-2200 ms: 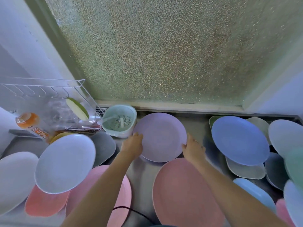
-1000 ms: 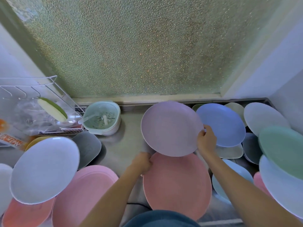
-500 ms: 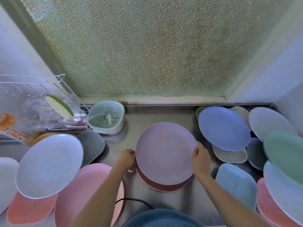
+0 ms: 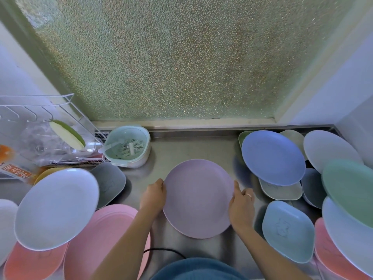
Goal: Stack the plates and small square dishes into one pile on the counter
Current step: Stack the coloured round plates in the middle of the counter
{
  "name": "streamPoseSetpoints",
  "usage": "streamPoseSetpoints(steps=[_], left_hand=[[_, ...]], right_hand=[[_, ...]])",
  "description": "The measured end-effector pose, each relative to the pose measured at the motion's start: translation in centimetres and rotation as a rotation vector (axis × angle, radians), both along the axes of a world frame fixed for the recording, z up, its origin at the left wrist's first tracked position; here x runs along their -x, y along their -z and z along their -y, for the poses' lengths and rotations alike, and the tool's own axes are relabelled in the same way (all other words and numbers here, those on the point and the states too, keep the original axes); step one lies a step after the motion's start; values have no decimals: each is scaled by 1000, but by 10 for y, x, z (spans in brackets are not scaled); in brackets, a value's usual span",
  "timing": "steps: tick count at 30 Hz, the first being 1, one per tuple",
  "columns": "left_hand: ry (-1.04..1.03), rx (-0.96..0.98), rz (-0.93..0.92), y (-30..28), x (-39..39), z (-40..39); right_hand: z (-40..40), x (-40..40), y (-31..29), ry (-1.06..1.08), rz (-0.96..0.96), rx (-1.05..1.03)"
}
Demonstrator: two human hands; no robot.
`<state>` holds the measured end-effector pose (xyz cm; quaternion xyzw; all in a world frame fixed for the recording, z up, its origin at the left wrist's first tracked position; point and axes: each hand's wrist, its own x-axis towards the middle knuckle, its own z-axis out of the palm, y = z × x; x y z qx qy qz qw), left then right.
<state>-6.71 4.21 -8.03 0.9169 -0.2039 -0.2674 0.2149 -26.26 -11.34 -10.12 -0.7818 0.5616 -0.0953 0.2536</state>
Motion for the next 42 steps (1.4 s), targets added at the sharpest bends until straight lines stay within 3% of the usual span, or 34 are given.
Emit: streamPoseSetpoints(steps=[3,6,10,16,26,32,42], left_hand=[[52,-30,27,0,0,1],[77,-57,40,0,-1,3],[67,-71,15,1,-2,4],[65,-77,-78,0,-3,5],[0,-127,-303,-6,6,4],[-32,-134,-373,-15,9,13],[-139,-50,-469,-19,12,5]], right_hand=[[2,0,1,-55,-44,0],[15,3,0,-75,-90,156],[51,11,-17,70,-105,326],[92,29,-16,27,-324,326],[67,19,-20,-75,10,606],[8,2,-24,-396,186,749],[-32,35,-3,-744,139,788]])
